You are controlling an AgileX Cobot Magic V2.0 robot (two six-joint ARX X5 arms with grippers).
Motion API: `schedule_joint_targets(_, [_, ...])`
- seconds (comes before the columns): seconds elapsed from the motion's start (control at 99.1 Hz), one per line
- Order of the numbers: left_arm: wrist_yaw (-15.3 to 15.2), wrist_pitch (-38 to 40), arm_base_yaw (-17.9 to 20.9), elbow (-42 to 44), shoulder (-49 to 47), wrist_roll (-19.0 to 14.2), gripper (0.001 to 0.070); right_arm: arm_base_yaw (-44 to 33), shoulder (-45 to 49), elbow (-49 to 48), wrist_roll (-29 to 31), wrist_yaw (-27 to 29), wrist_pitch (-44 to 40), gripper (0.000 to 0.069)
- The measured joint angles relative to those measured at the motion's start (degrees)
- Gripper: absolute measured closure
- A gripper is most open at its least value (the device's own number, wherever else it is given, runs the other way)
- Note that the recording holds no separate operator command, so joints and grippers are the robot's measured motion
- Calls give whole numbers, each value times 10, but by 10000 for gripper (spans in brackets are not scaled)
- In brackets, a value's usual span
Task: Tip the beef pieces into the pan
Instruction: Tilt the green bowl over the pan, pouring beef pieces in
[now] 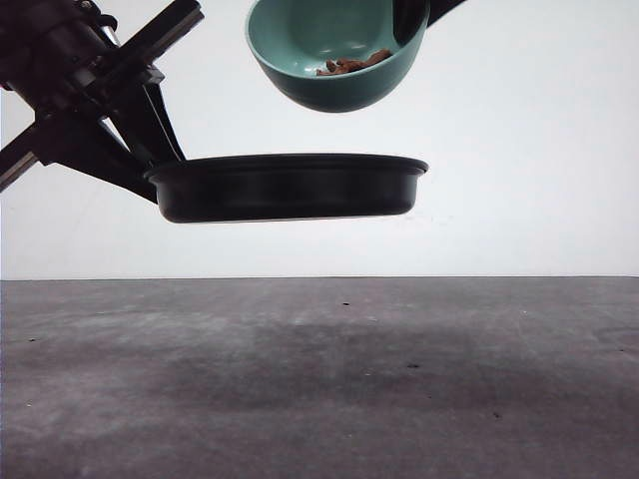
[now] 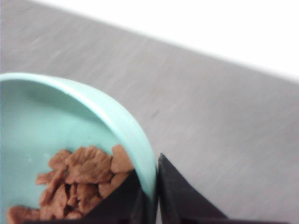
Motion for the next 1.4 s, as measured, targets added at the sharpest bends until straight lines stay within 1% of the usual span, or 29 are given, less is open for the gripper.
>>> schedule_joint_targets(0.131, [2,0,0,0,0,0,664,6,26,0,-72,38,45,676])
schedule_joint_targets(0.272, [4,0,0,0,0,0,664,16,60,0,-170,67,67,676])
schedule_joint_targets(0.414, [5,1,0,0,0,0,664,22,75,0,-247,69,99,676])
schedule_joint_targets(0.595, [6,0,0,0,0,0,664,26,75,0,-337,73,189,676])
schedule_joint_targets(0.696, [7,1,1,0,0,0,664,29,75,0,-391,73,225,676])
schedule_joint_targets(0.807, [9,0,6,0,0,0,664,30,75,0,-422,71,228,676])
schedule_joint_targets(0.989, [10,1,24,0,0,0,664,36,75,0,-456,66,230,676])
schedule_joint_targets(1.13, [16,0,29,0,0,0,664,45,75,0,-489,51,267,676])
schedule_joint_targets(1.251, [18,0,32,0,0,0,664,49,75,0,-530,37,302,676])
schedule_joint_targets(1.403, [21,0,36,0,0,0,664,51,75,0,-571,22,311,676])
